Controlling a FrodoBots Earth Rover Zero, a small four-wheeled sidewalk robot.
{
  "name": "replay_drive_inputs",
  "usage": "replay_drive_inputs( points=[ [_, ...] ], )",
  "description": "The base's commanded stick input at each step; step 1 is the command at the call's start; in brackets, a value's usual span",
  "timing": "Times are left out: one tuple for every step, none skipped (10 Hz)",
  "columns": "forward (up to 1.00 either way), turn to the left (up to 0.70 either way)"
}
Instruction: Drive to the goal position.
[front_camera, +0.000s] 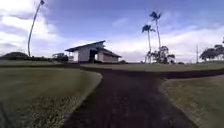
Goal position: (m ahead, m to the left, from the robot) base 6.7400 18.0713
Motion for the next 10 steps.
replay_drive_inputs(
  points=[
    [1.00,0.00],
    [1.00,0.00],
    [1.00,0.00],
    [1.00,0.00],
    [1.00,0.00],
    [1.00,0.00],
    [1.00,0.00],
    [1.00,0.00],
    [1.00,0.00],
    [1.00,0.00]
  ],
)
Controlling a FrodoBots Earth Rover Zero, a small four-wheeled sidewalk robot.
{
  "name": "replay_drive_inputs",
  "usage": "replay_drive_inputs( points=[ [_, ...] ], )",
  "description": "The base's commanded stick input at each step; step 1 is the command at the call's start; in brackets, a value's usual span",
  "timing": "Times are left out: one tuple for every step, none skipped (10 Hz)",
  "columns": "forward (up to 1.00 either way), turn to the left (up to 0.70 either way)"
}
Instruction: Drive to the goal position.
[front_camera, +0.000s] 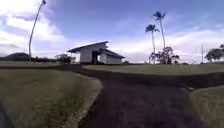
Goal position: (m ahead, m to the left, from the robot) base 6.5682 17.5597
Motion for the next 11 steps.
replay_drive_inputs(
  points=[
    [1.00,0.00],
    [1.00,0.00],
    [1.00,0.00],
    [1.00,0.00],
    [1.00,0.00],
    [1.00,0.00],
    [1.00,0.00],
    [1.00,0.00],
    [1.00,0.00],
    [1.00,0.00],
    [1.00,0.00]
  ],
)
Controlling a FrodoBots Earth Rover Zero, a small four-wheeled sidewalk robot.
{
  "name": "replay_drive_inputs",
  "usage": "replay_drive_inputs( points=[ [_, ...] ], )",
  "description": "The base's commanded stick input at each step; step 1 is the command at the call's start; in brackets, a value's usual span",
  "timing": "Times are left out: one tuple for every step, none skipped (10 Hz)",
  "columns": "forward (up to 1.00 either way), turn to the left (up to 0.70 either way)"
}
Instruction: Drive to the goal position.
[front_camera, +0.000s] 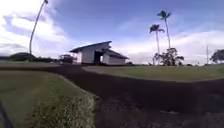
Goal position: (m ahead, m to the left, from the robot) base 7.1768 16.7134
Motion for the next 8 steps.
replay_drive_inputs(
  points=[
    [1.00,0.00],
    [1.00,0.00],
    [1.00,0.00],
    [1.00,0.00],
    [1.00,0.00],
    [1.00,0.00],
    [1.00,0.00],
    [1.00,0.19]
  ],
)
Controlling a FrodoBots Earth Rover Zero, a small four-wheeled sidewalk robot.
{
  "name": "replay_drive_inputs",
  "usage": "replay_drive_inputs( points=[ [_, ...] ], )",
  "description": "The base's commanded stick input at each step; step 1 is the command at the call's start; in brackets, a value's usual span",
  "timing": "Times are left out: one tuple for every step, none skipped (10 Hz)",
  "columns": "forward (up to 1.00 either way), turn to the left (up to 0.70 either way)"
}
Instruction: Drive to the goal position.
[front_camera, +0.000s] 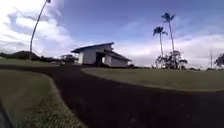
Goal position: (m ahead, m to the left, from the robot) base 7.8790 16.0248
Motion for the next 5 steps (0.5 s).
replay_drive_inputs(
  points=[
    [1.00,0.27],
    [1.00,0.27],
    [1.00,0.27],
    [1.00,0.27],
    [1.00,0.27]
  ],
)
